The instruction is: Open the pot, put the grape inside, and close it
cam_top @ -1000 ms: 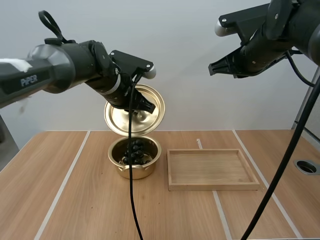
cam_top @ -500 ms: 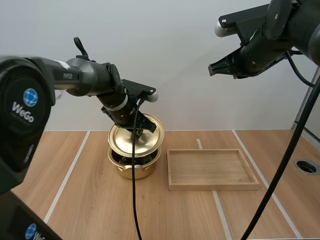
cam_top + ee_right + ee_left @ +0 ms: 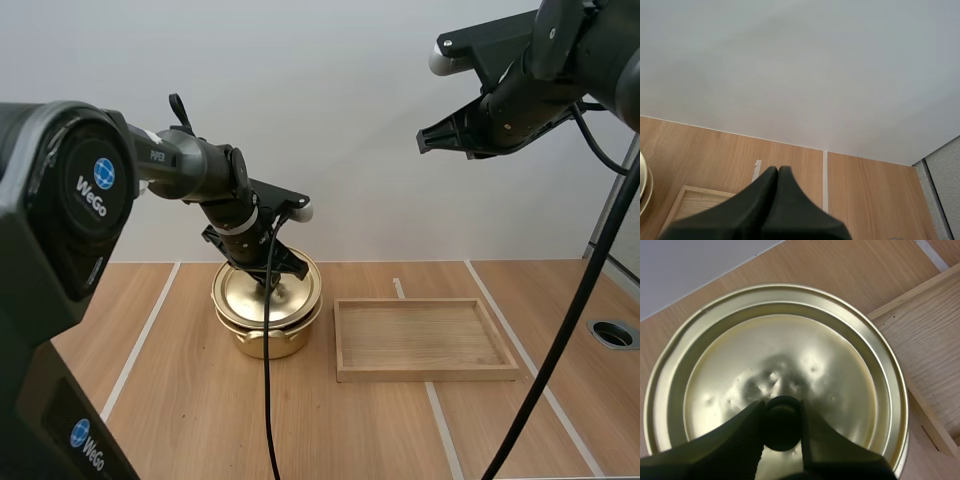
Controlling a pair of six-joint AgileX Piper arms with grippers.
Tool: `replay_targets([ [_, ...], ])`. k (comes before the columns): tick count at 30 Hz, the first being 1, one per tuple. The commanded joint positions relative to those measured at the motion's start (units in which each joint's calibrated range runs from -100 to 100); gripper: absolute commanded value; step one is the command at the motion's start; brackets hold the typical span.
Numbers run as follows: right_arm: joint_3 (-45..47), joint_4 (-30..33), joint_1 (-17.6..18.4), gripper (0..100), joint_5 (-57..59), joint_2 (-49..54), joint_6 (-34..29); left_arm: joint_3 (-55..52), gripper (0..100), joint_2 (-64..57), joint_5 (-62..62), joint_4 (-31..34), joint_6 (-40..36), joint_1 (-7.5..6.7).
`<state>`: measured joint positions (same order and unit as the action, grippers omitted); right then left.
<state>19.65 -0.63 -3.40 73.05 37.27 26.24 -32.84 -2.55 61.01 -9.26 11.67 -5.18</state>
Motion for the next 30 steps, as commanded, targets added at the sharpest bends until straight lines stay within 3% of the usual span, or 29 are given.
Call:
replay_targets([
  [1,0.0,-0.3,-0.2,0,0.1,0.8,0.2,0.0,0,-0.1,0.7,0.2,-0.7,-0.07],
  [25,0.0,-0.4,-0.2,0,0.1,0.8,0.2,0.0,0,2.7,0.1,-0.8,-0.7,-0.07],
  [28,0.0,-0.4,-0.2,0,0.1,0.8,0.2,0.0,8,2.7,0.1,-0.8,-0.7,-0.07],
  [30,0.0,-0.4,-0.2,0,0.1,0.8,0.2,0.0,22,2.7,0.3,-0.8,-0.7,-0.07],
])
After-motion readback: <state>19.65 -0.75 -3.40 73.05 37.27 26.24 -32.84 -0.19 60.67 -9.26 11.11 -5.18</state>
